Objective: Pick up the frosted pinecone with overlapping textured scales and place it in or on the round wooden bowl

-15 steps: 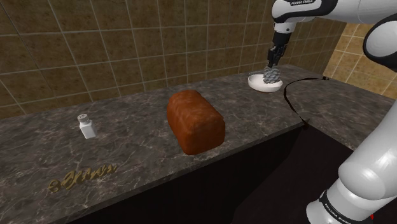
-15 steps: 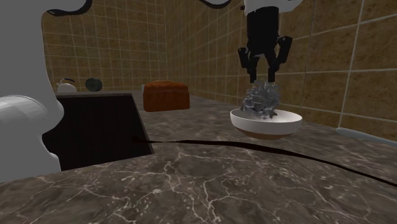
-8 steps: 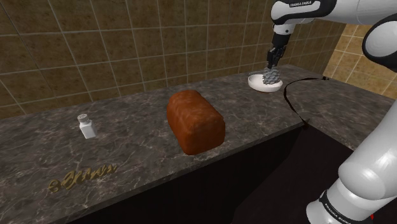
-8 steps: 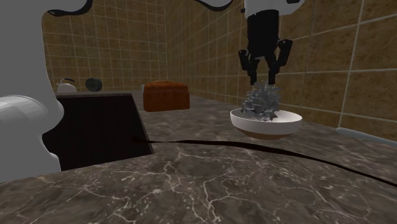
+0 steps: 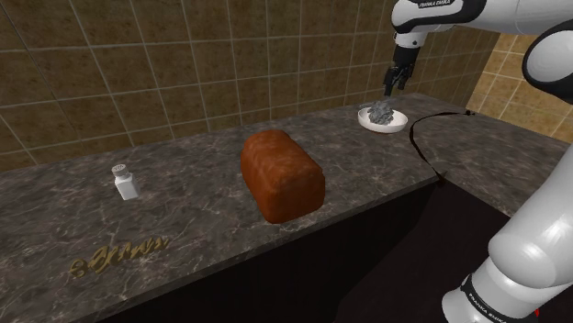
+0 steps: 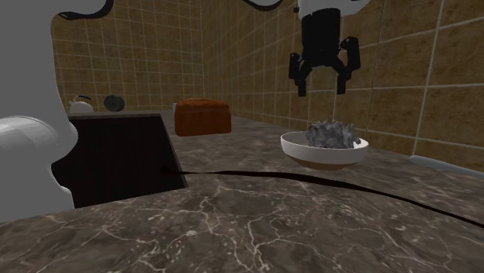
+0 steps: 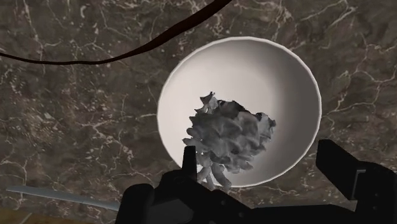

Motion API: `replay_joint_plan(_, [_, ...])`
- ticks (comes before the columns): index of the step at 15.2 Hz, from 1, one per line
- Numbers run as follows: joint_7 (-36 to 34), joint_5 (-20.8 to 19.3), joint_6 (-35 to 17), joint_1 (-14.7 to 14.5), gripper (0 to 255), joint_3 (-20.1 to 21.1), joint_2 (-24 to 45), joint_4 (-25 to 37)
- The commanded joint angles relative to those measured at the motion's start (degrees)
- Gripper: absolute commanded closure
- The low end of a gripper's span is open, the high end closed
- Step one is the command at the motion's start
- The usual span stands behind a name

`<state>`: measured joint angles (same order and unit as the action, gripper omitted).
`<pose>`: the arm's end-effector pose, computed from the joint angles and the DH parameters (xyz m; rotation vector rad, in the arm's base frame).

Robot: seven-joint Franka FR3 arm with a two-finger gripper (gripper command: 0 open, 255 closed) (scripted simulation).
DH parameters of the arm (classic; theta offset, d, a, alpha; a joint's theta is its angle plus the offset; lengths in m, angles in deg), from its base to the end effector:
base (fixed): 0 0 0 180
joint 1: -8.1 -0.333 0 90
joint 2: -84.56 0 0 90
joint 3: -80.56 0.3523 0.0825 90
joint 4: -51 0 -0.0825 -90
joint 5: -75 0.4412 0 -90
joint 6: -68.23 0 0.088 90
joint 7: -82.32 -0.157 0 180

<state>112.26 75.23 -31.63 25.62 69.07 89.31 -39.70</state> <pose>0.5777 -0.3148 0.5688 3.0904 0.0263 0.0963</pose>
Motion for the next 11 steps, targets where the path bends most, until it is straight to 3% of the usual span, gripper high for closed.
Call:
replay_joint_plan(1, [0.0, 0.0, 3.1, 0.0, 0, 0.0, 0.2, 3.2])
replay_joint_plan(3, [0.1, 0.2, 6.8, 0.1, 0, 0.0, 0.8, 7.5])
replay_joint_plan(11, [0.1, 0.2, 6.8, 0.1, 0, 0.0, 0.8, 7.5])
